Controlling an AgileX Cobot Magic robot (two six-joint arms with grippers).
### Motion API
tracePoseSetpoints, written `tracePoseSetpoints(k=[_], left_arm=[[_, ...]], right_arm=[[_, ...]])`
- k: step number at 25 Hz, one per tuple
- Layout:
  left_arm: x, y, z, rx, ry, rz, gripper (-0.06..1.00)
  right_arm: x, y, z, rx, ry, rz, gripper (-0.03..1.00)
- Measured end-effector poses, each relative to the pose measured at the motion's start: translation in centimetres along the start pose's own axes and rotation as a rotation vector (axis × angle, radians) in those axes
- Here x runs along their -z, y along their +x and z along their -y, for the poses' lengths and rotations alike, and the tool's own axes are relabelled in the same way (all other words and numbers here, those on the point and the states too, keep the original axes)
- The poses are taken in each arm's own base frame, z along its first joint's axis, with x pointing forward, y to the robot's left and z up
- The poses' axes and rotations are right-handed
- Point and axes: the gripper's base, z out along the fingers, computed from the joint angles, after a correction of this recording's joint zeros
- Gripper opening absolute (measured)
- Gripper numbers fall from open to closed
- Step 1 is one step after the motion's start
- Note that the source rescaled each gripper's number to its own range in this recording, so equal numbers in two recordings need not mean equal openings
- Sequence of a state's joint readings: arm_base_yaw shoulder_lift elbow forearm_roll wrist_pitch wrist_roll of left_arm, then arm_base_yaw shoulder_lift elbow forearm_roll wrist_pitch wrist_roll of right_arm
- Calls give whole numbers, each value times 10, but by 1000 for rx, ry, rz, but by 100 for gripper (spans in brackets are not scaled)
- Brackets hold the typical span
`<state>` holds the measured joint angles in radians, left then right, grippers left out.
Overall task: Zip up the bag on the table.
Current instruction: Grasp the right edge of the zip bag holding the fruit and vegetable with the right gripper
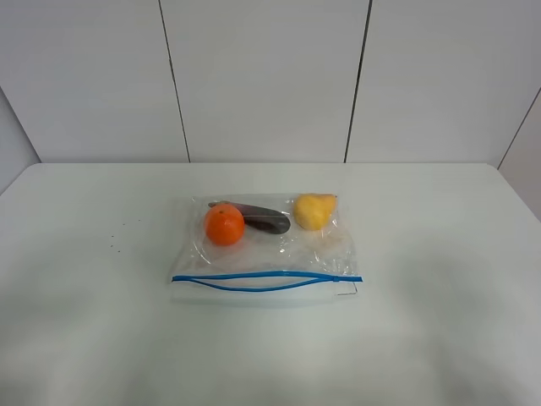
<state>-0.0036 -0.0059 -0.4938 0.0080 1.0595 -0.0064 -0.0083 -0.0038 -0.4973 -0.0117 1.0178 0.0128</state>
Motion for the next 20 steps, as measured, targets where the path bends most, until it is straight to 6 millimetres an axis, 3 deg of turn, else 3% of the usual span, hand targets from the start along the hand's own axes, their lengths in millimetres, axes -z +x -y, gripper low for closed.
tracePoseSetpoints(k=[14,20], left_arm=[[0,0,0,0,0,0,100],[0,0,0,0,0,0,100]], right_arm=[[-1,0,0,10,-4,-5,100],[-26,-10,-2,2,-16,-181,100]])
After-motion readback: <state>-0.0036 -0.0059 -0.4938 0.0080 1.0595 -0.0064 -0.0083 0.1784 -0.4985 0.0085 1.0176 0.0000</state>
